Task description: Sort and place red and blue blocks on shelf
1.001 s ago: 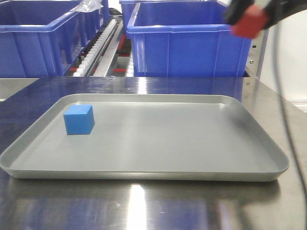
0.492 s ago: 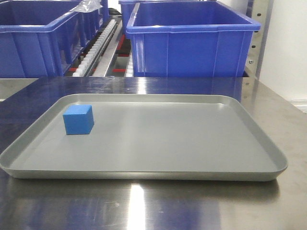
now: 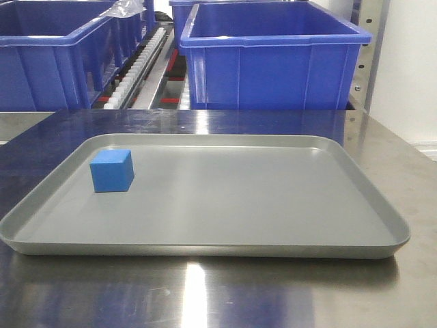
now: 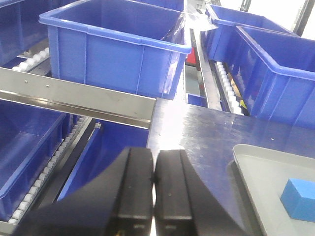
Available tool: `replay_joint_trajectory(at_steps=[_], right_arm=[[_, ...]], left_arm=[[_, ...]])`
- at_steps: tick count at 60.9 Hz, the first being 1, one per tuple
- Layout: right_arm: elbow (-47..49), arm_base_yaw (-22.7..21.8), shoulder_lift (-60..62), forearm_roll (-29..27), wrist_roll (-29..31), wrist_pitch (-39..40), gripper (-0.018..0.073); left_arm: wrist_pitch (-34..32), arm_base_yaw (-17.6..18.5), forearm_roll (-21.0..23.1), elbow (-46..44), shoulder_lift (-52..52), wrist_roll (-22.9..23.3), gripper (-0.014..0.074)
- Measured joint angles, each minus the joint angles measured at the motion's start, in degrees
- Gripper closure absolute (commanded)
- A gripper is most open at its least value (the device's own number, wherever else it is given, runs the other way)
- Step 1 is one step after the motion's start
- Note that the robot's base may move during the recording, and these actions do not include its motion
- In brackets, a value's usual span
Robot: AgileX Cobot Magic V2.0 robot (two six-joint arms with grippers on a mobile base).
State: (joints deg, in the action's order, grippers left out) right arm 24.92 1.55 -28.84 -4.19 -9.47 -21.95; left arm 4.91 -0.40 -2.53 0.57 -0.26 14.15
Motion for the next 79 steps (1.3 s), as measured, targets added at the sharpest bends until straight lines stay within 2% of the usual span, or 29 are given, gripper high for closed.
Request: replay_joint_trajectory(at_steps=[70,79], right_arm=[[0.00,0.00,0.09,0.00,0.00,0.00,0.0503],[0.00,0.00,0.09,0.00,0.00,0.08,0.0503]], left_arm=[[0.00,0.00,0.00,0.00,0.00,0.00,0.0452],[0.00,0.26,3.51,-0.45,0.60,0.20,0.0452]])
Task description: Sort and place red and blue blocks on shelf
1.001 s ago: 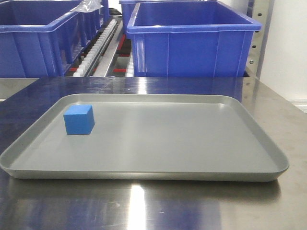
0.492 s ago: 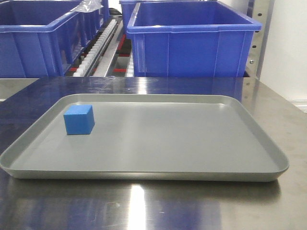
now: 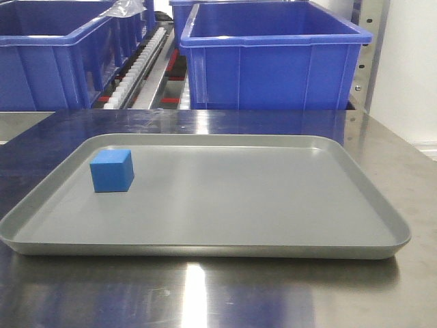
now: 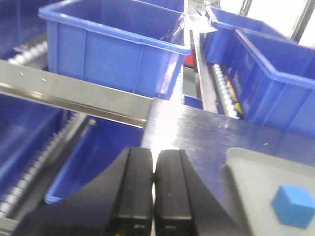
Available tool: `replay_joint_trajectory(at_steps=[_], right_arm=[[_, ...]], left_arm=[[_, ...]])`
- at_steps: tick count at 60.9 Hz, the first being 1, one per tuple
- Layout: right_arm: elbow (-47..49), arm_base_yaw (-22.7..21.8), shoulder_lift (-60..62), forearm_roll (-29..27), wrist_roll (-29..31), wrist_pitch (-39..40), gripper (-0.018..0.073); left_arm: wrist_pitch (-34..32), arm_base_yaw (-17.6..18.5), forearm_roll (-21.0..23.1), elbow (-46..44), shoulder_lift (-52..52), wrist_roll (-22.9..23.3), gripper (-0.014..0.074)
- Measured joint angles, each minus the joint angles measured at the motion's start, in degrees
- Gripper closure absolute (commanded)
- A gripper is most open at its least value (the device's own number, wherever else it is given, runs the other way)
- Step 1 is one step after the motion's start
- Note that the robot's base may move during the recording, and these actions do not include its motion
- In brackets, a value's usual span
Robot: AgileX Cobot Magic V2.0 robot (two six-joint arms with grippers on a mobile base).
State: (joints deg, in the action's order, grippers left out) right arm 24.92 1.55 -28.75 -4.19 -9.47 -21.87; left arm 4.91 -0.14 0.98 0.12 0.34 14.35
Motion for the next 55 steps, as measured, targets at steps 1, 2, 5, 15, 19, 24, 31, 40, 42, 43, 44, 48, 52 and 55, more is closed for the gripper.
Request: replay_joint_trajectory(at_steps=[1,2,5,15,19,24,31,40,42,43,44,48,52,55], right_arm=[[0.00,0.00,0.00,0.00,0.00,0.00,0.0503],[0.00,0.00,0.00,0.00,0.00,0.00,0.0503],[0.00,0.00,0.00,0.00,0.00,0.00,0.0503],[0.00,0.00,0.00,0.00,0.00,0.00,0.0503],[0.00,0.00,0.00,0.00,0.00,0.00,0.0503],[0.00,0.00,0.00,0.00,0.00,0.00,0.0503],[0.00,0.00,0.00,0.00,0.00,0.00,0.0503],[0.00,0.00,0.00,0.00,0.00,0.03,0.0503],[0.00,0.00,0.00,0.00,0.00,0.03,0.0503],[0.00,0.00,0.00,0.00,0.00,0.03,0.0503],[0.00,0.00,0.00,0.00,0.00,0.03,0.0503],[0.00,0.00,0.00,0.00,0.00,0.03,0.0503],[0.00,0.00,0.00,0.00,0.00,0.03,0.0503],[0.00,0.00,0.00,0.00,0.00,0.03,0.0503]], left_arm=[[0.37,0.37,0.29,-0.49,0.64,0.04,0.0452],[0.69,0.61,0.42,-0.98,1.21,0.14,0.0452],[1.94,1.65,0.56,-3.45,4.07,0.13,0.0452],[12.33,5.78,-2.47,-20.61,22.00,0.13,0.0452],[18.18,6.62,-3.48,-27.50,29.16,0.13,0.0452],[23.83,6.89,-4.14,-34.92,37.26,0.13,0.0452],[29.02,6.98,-4.40,-40.43,45.33,0.13,0.0452],[30.00,6.98,-4.40,-42.37,49.82,0.13,0.0452],[30.10,6.98,-4.27,-42.37,50.27,0.13,0.0452],[30.22,6.98,-4.26,-42.46,50.44,0.13,0.0452],[30.39,6.98,-4.11,-42.46,50.58,0.13,0.0452],[31.29,6.98,-3.40,-42.49,50.78,0.13,0.0452],[32.33,6.98,-2.68,-42.49,50.78,0.13,0.0452],[33.05,6.98,-2.40,-42.49,50.78,0.13,0.0452]])
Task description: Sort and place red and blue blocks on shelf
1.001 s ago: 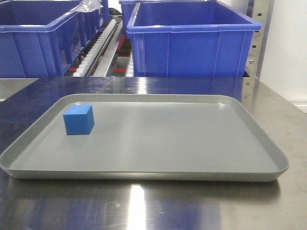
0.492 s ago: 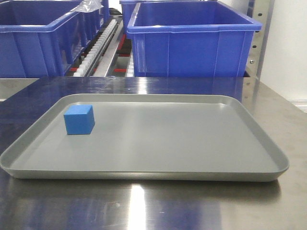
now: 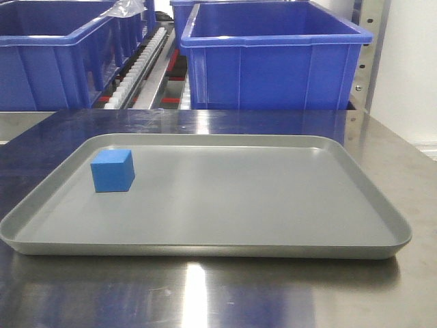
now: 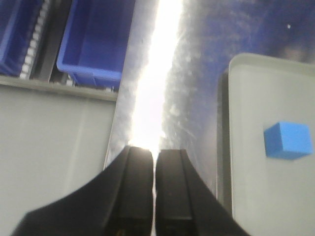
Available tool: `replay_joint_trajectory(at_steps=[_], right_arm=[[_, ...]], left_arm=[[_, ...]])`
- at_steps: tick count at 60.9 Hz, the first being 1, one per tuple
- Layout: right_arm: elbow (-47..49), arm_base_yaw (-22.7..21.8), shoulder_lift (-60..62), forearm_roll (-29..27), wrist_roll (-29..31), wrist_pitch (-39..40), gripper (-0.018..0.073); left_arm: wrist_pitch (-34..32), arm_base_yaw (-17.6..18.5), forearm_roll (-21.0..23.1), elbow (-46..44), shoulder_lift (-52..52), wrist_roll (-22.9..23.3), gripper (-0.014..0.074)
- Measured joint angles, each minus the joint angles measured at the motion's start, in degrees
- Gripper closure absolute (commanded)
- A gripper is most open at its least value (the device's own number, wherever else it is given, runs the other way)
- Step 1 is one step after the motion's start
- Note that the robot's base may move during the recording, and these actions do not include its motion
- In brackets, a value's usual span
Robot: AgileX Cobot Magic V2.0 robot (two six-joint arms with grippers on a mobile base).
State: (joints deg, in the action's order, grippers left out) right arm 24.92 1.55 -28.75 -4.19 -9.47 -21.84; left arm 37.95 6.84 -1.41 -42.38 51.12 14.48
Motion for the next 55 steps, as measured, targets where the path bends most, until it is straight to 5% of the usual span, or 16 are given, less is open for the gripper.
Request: replay_joint_trajectory(at_steps=[37,51,55], right_arm=[[0.00,0.00,0.00,0.00,0.00,0.09,0.0503],[0.00,0.00,0.00,0.00,0.00,0.22,0.0503],[0.00,0.00,0.00,0.00,0.00,0.22,0.0503]], left_arm=[[-3.21,0.00,0.18,0.00,2.69,0.00,0.0444],[-6.99,0.00,-0.25,0.00,3.43,-0.21,0.0101],[-7.23,0.00,1.41,-0.09,4.20,-0.21,0.0087]])
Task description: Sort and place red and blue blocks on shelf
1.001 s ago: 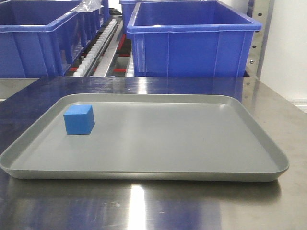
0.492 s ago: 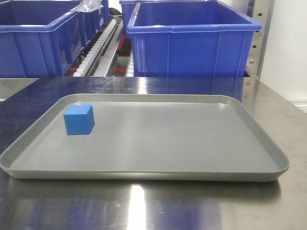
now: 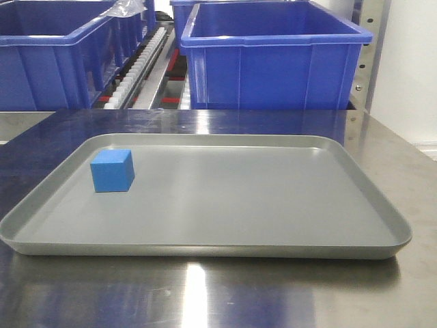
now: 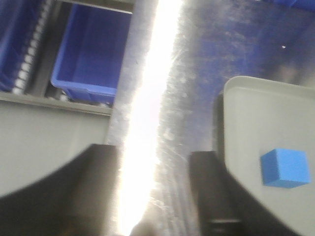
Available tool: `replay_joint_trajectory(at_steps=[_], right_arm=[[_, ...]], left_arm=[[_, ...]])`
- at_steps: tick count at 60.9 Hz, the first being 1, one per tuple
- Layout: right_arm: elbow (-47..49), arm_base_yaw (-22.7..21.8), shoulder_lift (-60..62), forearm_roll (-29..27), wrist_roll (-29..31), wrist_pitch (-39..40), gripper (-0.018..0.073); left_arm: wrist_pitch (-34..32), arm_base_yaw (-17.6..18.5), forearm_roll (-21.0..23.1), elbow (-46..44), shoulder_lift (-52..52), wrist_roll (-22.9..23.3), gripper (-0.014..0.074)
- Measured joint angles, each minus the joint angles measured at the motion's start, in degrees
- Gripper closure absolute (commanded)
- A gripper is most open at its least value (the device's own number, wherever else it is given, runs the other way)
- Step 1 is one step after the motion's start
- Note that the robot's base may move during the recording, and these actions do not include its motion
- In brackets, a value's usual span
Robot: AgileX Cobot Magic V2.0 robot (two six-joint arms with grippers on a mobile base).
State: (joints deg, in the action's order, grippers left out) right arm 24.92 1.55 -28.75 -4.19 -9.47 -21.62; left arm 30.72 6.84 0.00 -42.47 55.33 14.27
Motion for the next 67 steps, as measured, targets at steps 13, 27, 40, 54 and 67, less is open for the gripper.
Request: replay_joint_trajectory(at_steps=[13,27,40,54,67], right_arm=[[0.00,0.00,0.00,0.00,0.00,0.00,0.0503],[0.00,0.00,0.00,0.00,0.00,0.00,0.0503],[0.00,0.00,0.00,0.00,0.00,0.00,0.0503],[0.00,0.00,0.00,0.00,0.00,0.00,0.0503],[0.00,0.00,0.00,0.00,0.00,0.00,0.0503]], left_arm=[[0.99,4.07,3.58,-3.49,6.18,-0.09,0.0096],[3.72,12.59,3.72,-12.93,17.09,-0.09,0.0095],[6.42,18.83,4.33,-20.28,28.48,0.85,0.0095],[7.58,22.73,4.54,-24.66,36.94,2.74,0.0095],[8.28,24.14,4.15,-25.23,40.61,4.93,0.0095]])
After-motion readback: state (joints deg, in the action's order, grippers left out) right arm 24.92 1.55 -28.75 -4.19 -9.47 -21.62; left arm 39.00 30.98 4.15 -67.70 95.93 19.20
